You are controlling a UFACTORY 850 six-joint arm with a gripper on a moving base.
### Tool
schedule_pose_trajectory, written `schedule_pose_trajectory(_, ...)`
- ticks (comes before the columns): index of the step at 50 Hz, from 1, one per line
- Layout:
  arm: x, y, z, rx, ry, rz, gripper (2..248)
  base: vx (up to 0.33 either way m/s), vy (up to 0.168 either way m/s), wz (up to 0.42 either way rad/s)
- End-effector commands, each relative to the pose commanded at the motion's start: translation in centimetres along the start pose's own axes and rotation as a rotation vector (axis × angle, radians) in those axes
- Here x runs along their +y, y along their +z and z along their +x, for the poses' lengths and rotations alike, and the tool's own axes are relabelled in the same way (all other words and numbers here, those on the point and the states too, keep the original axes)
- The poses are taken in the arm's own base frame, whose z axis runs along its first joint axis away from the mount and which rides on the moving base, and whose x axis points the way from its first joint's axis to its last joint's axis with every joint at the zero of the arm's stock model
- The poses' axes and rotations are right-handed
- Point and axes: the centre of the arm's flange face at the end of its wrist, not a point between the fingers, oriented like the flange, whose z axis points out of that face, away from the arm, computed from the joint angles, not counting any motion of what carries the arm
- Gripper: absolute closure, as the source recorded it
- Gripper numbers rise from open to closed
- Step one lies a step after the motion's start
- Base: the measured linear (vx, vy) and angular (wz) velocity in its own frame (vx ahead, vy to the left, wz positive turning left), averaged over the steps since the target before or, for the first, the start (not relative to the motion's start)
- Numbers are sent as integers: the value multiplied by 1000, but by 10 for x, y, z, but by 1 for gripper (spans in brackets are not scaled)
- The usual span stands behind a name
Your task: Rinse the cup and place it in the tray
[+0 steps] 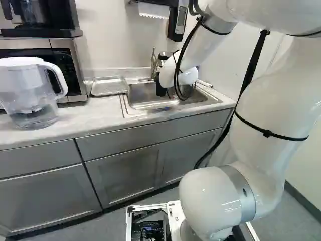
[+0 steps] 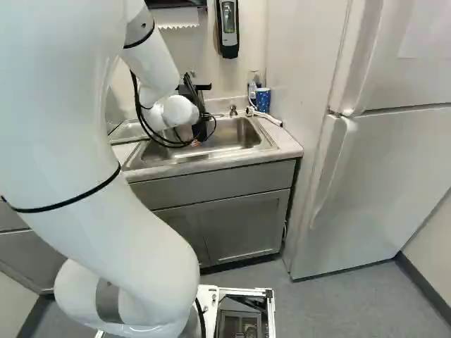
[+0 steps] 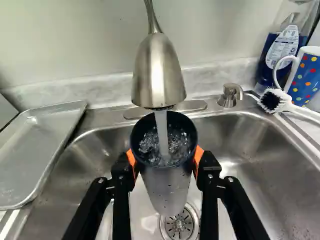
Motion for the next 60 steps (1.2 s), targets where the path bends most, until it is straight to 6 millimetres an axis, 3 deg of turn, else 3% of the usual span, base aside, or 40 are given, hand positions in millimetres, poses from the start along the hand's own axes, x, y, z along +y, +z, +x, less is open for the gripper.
schedule_pose_trajectory(36,-50,-7,-5,-6,-37,92,126,0,0,0)
schedule_pose_trajectory(60,-85,-11,16,39,-65,159,126,0,0,0)
